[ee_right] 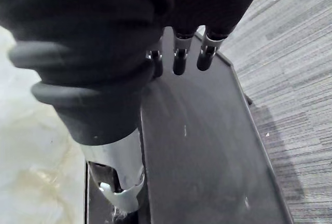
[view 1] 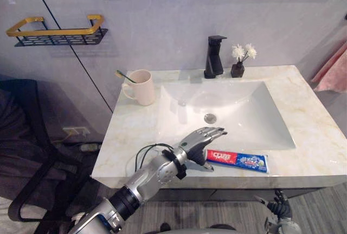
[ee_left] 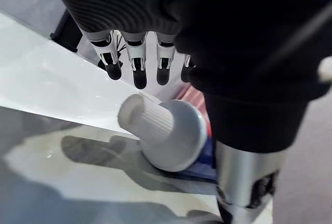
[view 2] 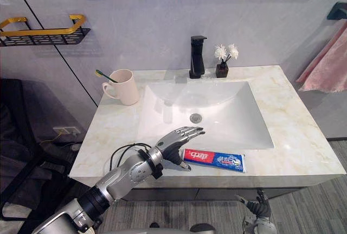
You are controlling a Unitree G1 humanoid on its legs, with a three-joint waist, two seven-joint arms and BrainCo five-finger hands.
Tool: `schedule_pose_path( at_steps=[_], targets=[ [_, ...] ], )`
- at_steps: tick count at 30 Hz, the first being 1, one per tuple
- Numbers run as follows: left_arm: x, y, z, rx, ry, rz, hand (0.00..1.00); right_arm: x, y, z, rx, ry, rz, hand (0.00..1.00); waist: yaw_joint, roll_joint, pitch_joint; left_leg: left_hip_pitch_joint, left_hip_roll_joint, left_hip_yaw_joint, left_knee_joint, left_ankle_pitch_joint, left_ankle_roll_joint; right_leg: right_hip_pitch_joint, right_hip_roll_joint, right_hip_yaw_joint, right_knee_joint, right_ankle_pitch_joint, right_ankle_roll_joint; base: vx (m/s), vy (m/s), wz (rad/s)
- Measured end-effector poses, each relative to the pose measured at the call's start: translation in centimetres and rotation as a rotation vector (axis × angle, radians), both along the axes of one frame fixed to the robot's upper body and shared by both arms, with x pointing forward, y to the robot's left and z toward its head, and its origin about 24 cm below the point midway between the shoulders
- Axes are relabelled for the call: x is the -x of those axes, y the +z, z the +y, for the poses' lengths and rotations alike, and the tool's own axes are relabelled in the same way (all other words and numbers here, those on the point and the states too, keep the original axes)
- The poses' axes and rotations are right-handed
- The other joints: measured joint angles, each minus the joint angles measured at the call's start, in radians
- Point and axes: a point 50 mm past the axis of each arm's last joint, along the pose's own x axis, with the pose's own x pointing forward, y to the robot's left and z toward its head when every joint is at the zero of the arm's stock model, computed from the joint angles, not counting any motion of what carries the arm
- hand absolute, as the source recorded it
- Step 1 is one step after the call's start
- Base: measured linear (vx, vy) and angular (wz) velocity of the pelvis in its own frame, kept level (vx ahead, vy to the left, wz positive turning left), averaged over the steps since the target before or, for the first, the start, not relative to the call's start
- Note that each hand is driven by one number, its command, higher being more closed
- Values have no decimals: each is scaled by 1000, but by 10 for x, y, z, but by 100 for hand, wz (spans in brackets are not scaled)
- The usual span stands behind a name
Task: Organize washtable
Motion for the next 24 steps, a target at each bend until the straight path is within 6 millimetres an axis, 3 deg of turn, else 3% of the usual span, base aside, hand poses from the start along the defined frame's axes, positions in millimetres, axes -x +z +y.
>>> schedule_pose_path(
  at_steps=[4, 5, 15, 18, 24],
  targets=[
    [-6, -6, 0, -26, 29, 2, 0, -6, 2, 1, 0, 5, -17, 0, -20, 9, 5, 1, 1, 4, 0, 0, 0, -1, 0, 5, -2, 2, 0, -10, -3, -2],
    [-9, -7, -1, -39, 36, 4, 100, -8, 2, 1, 0, 6, -20, 0, -21, 14, 7, 1, 2, 9, 0, 0, 0, -2, 1, 11, -6, 6, 1, -45, -6, -11],
    [-21, -8, -3, -110, 32, -34, 100, -17, 5, 1, 3, 15, -48, 0, -27, 31, 14, 0, 19, 40, -1, -4, -6, -6, 11, 45, -30, 26, -5, -37, -18, -10],
    [-26, -6, -1, -115, 48, -39, 100, -23, 7, 1, 4, 19, -63, 0, -46, 36, 15, 1, 21, 48, -6, -4, -5, -7, 13, 47, -38, 30, -5, -5, -23, -8],
    [-26, -2, -2, -97, 46, -45, 100, -17, 8, -8, -13, -75, -82, 0, -46, 42, 11, 2, 24, 52, -9, -5, -7, -6, 16, 51, -41, 31, -5, 4, -5, -1]
  ],
)
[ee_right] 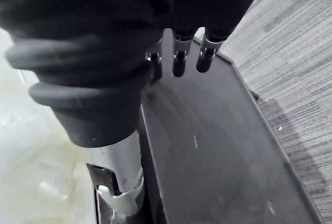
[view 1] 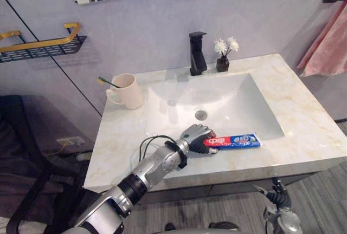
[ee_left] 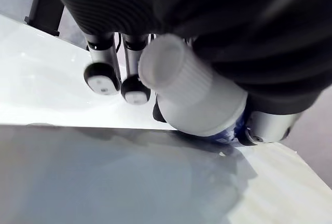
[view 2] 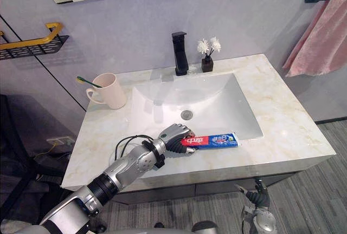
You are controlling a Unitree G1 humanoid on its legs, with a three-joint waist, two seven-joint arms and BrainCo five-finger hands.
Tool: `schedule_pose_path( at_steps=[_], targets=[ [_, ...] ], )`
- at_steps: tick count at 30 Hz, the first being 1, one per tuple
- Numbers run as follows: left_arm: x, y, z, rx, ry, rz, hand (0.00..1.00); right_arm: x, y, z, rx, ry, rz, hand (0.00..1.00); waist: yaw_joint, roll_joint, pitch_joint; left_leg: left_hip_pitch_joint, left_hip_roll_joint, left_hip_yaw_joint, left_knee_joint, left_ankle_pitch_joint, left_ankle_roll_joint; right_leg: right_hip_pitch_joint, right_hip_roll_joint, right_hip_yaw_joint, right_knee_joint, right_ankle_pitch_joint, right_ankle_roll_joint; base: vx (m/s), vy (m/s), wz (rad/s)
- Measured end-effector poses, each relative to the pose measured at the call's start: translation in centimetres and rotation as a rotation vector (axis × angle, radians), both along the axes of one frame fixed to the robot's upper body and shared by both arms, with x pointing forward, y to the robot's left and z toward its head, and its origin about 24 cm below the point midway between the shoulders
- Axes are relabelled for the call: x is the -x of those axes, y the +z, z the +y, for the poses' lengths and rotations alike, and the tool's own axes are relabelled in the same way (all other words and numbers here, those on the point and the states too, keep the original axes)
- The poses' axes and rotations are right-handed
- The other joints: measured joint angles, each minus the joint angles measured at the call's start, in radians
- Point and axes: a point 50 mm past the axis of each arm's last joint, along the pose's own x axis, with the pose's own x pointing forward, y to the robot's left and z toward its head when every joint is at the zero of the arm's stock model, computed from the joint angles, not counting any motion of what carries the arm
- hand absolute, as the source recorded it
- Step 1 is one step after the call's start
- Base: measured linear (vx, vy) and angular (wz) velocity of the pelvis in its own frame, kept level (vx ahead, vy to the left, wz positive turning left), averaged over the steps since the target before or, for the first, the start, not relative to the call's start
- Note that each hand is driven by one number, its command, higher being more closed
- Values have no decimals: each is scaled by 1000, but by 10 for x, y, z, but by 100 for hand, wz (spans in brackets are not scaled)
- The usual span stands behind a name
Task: Organize washtable
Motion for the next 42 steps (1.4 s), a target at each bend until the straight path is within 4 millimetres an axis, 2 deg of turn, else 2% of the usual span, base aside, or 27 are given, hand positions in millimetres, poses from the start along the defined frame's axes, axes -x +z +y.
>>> schedule_pose_path(
  at_steps=[1, 4, 6, 9, 10, 12, 14, 15, 16, 17, 18, 19, 21, 22, 24, 25, 26, 27, 28, 30, 31, 32, 33, 37, 42],
  targets=[
    [0, 0, 1, 5, 4, 2, 100, 2, 0, -1, -8, -22, -2, 0, 1, 0, 0, 0, 1, 0, 0, -1, -1, 0, 1, 1, 0, 0, 0, 0, 0, 0],
    [-4, 1, 13, 42, 77, 17, 100, 26, -12, -7, -66, -184, 71, 0, 1, 6, -3, 0, 8, 4, 0, -5, -6, 0, 7, 8, -1, 0, 0, 14, -37, -4],
    [-6, 1, 32, 99, 188, 40, 100, 58, -18, -15, -90, -372, 123, 0, 0, 12, 1, 0, 12, 17, 7, -14, -8, -1, 10, 21, -2, 0, 0, 21, -35, -16],
    [-2, 8, 43, 183, 252, 37, 100, 79, -6, -33, -52, -552, 71, 0, 0, 23, 1, 1, 13, 39, 18, -28, -8, -10, 9, 35, 10, -9, -2, 10, -14, -25],
    [1, 17, 47, 235, 274, 10, 100, 82, 6, -43, -2, -595, 19, 0, 3, 22, 1, 0, 15, 54, 18, -30, -5, -23, 10, 51, 26, -15, 0, 9, -6, -25],
    [3, 33, 49, 328, 293, -28, 100, 68, 39, -59, 106, -612, -128, 0, 3, 14, 5, -2, 15, 68, 23, -33, 1, -32, 10, 60, 46, -20, 6, 6, -6, -23],
    [3, 50, 48, 419, 303, -71, 100, 44, 79, -68, 206, -582, -307, 0, 4, -2, 11, -1, 15, 81, 31, -37, 4, -39, 9, 68, 63, -24, 12, -37, 1, -12],
    [4, 55, 49, 445, 308, -87, 100, 34, 92, -68, 232, -563, -365, 0, 5, -6, 10, -1, 15, 84, 31, -37, 5, -42, 9, 71, 63, -24, 12, -85, 2, -18],
    [7, 67, 55, 512, 327, -123, 100, 13, 126, -65, 300, -499, -512, 0, 8, -11, 6, -3, 17, 96, 32, -40, 5, -55, 11, 82, 67, -24, 12, -70, -2, -17],
    [9, 70, 57, 534, 333, -134, 100, 5, 140, -62, 324, -470, -574, 0, 10, -13, 5, -2, 18, 99, 34, -42, 5, -56, 12, 84, 67, -24, 13, -77, -9, -21],
    [11, 74, 61, 562, 346, -154, 100, -8, 166, -56, 361, -423, -700, 0, 25, -22, 0, -5, 19, 104, 38, -45, 5, -60, 14, 89, 69, -24, 13, -36, -14, -12],
    [12, 75, 63, 567, 352, -161, 100, -12, 175, -53, 373, -407, -745, 0, 31, -22, -5, -8, 20, 105, 41, -46, 4, -65, 15, 92, 71, -24, 12, -34, -22, -10],
    [15, 80, 77, 620, 402, -180, 100, -35, 219, -35, 410, -288, -986, 0, 40, -27, -15, -19, 21, 104, 53, -49, 4, -72, 22, 94, 74, -22, 11, -13, -34, -3],
    [14, 81, 79, 633, 410, -182, 100, -39, 229, -31, 417, -251, -1039, 0, 45, -28, -15, -19, 21, 104, 53, -49, 4, -72, 22, 94, 74, -21, 11, -4, -37, -1],
    [13, 85, 87, 682, 436, -196, 100, -61, 280, -3, 420, -18, -1314, 0, 57, -36, -21, -23, 20, 96, 57, -49, 4, -69, 22, 88, 74, -19, 10, 0, -25, 7],
    [13, 86, 89, 694, 440, -201, 100, -66, 290, 5, 407, 40, -1372, 0, 57, -38, -23, -25, 20, 92, 59, -49, 4, -68, 22, 84, 74, -19, 10, 15, -24, 19],
    [14, 90, 90, 714, 439, -212, 100, -78, 309, 24, 364, 169, -1491, 0, 58, -46, -34, -37, 16, 80, 65, -49, 4, -69, 21, 76, 74, -18, 11, 18, -16, 20],
    [16, 94, 90, 742, 429, -219, 100, -88, 319, 42, 296, 263, -1561, 0, 65, -51, -38, -39, 12, 74, 66, -49, 5, -67, 20, 72, 74, -17, 11, 17, -10, 18],
    [17, 95, 89, 750, 425, -228, 100, -93, 323, 51, 255, 307, -1585, 0, 71, -53, -41, -39, 12, 72, 67, -49, 5, -66, 19, 70, 74, -17, 11, 3, 7, 15],
    [19, 99, 84, 785, 414, -248, 100, -109, 327, 88, 101, 468, -1618, 0, 86, -54, -49, -41, 11, 48, 74, -48, 5, -52, 7, 48, 66, -17, 12, -2, 0, 27],
    [20, 100, 83, 791, 410, -247, 100, -113, 326, 95, 70, 501, -1612, 0, 90, -54, -50, -41, 9, 45, 75, -48, 5, -53, 6, 46, 62, -17, 12, -32, -8, 25],
    [21, 101, 80, 806, 399, -243, 100, -120, 323, 108, 14, 554, -1590, 0, 113, -52, -51, -42, 7, 42, 76, -49, 6, -51, 5, 43, 60, -17, 12, -43, -11, 20],
    [21, 101, 78, 817, 397, -245, 100, -124, 320, 115, -31, 573, -1570, 0, 120, -54, -52, -50, 3, 31, 80, -48, 8, -51, 3, 32, 59, -17, 12, -51, -13, 22],
    [23, 101, 74, 837, 394, -241, 100, -135, 306, 132, -181, 575, -1500, 0, 123, -54, -53, -64, -11, 3, 80, -39, 20, -51, -12, -1, 56, -14, 17, -22, 2, 21],
    [25, 100, 65, 861, 381, -224, 100, -143, 292, 148, -265, 597, -1420, 0, 124, -53, -55, -81, -22, -3, 80, -29, 33, -51, -18, -8, 38, 1, 23, -17, 7, 5]
  ],
)
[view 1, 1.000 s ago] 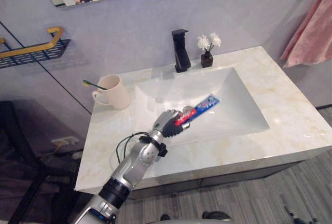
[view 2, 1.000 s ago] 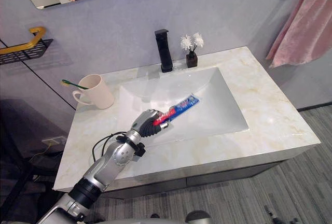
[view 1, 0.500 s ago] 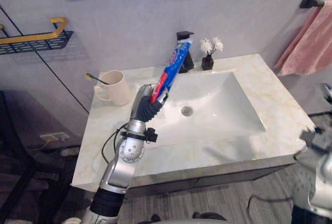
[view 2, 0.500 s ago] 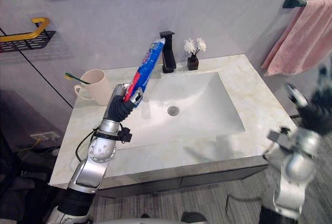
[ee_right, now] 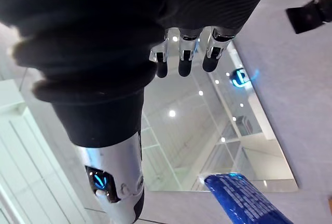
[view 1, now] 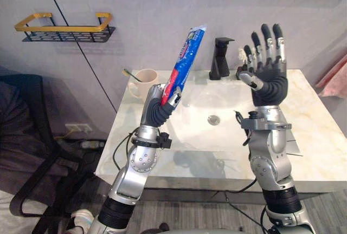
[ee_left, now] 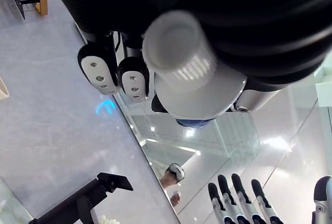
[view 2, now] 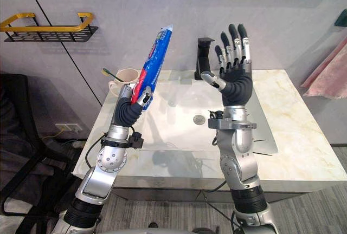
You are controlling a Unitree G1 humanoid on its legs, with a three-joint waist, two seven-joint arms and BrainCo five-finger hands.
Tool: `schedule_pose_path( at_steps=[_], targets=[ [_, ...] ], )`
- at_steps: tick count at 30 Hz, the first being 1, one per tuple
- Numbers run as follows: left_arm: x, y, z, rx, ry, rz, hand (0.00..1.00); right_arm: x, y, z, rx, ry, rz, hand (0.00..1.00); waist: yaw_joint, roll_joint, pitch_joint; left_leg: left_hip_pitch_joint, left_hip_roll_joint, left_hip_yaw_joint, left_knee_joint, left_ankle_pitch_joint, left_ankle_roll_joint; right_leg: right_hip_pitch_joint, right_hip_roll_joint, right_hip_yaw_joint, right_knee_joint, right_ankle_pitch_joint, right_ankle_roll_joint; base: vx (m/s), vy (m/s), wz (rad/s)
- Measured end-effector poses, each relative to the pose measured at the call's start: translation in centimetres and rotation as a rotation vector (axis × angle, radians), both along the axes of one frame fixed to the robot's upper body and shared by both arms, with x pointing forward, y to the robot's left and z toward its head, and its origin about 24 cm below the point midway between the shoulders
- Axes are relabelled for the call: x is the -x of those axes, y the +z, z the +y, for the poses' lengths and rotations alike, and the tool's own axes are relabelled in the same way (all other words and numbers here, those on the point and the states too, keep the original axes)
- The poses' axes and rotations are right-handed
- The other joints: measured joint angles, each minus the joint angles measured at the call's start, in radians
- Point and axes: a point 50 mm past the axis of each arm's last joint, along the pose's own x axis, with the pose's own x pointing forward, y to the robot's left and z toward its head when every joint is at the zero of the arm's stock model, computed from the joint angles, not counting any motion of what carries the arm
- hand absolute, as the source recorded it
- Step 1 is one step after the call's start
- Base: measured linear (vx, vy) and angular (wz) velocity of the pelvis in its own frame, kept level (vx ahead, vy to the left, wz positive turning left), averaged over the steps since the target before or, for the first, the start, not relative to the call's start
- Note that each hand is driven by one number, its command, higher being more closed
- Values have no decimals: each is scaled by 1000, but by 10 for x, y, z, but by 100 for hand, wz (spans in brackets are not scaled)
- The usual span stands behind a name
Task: Organize washtable
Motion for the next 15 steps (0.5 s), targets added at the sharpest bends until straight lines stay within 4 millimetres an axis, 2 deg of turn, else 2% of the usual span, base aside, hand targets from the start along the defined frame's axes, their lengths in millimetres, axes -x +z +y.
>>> schedule_pose_path(
  at_steps=[6, 12, 15],
  targets=[
    [2, -2, -12, 0, -35, 15, 100, -11, -22, 19, -12, 57, 134, 0, -2, 2, -21, 2, -15, -7, -37, 32, 14, -4, -14, -10, -15, 17, 10, -44, 17, 5],
    [2, -6, -22, -33, -61, 26, 100, -21, -25, 43, -40, 190, 193, 0, -1, 1, -29, 12, -20, -21, -88, 70, 18, -20, -17, -22, -15, 26, 12, -74, 0, 7],
    [-4, -12, -29, -112, -83, 43, 100, -29, -28, 60, -50, 294, 240, 0, 4, 1, -30, 10, -20, -19, -91, 77, 18, -19, -17, -21, -28, 41, 12, -70, -5, -2]
  ],
)
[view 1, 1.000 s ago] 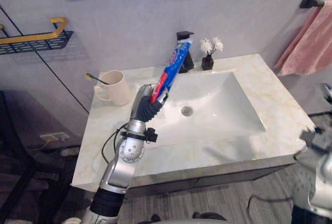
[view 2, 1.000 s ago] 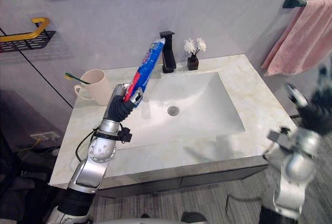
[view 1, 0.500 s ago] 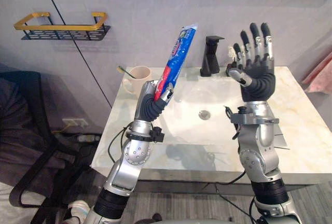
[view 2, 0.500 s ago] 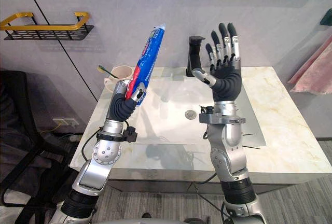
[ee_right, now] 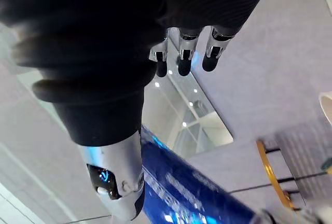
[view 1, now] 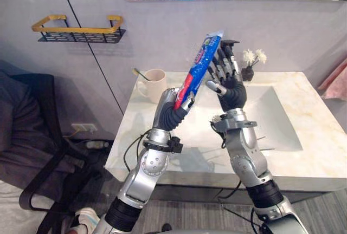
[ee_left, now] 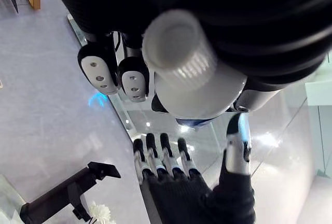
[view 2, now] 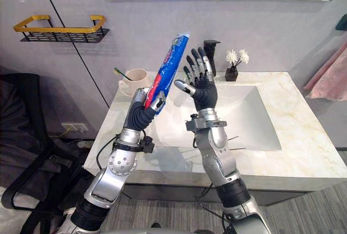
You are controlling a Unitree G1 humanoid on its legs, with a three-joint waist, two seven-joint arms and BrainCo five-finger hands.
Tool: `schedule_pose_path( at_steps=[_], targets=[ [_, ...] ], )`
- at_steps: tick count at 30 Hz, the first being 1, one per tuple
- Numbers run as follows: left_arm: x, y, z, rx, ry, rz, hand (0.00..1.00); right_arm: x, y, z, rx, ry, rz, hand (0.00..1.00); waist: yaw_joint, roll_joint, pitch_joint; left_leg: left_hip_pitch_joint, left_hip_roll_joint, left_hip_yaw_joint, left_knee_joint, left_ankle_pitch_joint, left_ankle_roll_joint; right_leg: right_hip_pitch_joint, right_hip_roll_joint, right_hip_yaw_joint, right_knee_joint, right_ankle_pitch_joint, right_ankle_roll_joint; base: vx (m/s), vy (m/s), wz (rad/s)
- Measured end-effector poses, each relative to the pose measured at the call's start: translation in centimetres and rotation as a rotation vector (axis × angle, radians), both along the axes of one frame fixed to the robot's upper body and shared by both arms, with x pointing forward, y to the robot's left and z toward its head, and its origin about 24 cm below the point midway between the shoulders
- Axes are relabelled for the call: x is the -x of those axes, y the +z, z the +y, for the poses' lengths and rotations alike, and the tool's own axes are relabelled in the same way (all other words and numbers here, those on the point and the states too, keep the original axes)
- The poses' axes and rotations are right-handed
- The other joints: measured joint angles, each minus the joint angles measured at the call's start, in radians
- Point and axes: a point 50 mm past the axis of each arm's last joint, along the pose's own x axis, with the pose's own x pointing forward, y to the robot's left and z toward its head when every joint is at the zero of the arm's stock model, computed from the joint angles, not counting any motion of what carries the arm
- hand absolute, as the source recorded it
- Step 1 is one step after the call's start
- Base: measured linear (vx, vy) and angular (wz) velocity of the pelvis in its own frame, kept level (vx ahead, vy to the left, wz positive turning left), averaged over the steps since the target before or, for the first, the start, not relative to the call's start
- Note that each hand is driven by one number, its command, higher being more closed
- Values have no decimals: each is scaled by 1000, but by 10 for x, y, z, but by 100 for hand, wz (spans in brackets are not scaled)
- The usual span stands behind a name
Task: Organize washtable
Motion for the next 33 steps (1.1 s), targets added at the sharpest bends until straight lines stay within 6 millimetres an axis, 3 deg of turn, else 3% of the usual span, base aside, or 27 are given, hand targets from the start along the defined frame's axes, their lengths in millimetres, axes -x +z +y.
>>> schedule_pose_path(
  at_steps=[2, 3, 8, 22, 23, 29, 33],
  targets=[
    [-1, -1, -1, -13, -5, 1, 100, -1, -2, 3, -17, 27, 21, 0, 2, 0, 0, -3, 0, 0, 0, 1, -1, 0, 0, 0, -6, 5, 1, -51, -11, -2],
    [-3, -4, -2, -44, -15, 7, 100, -4, -5, 2, -9, 41, 34, 100, 7, 0, 0, -3, 1, 1, 0, 2, -1, 1, 0, 1, -12, 7, 0, -45, -16, -2],
    [-9, -14, 0, -124, -26, 34, 100, -11, -8, 6, 36, 113, 68, 100, 13, -4, -3, -21, 8, 12, 0, 8, -4, 1, 4, 11, -58, 40, -6, -17, -17, -7],
    [-14, -20, 6, -213, -40, 24, 100, -12, -7, 3, 66, 206, 63, 100, 9, -4, -3, -21, 18, 20, 0, 10, -7, 2, 19, 22, -68, 50, -15, -10, -22, -2],
    [-13, -21, 8, -209, -36, 24, 0, -12, -7, 4, 66, 215, 56, 100, 9, -4, -3, -19, 17, 21, 0, 10, -7, 2, 19, 23, -65, 50, -15, 0, 0, 0],
    [-6, -19, 22, -207, 11, 6, 0, -7, 2, 3, 70, 217, -8, 100, 7, -4, -3, -12, 14, 21, -1, 11, -8, 2, 14, 23, -54, 47, -11, -12, -2, 0],
    [10, -9, 55, -128, 175, -43, 0, 0, 19, -27, -43, 91, -94, 100, 10, -4, -3, -8, 8, 18, -3, 11, -8, 7, 6, 17, -52, 43, -6, -12, -3, 4]
  ],
)
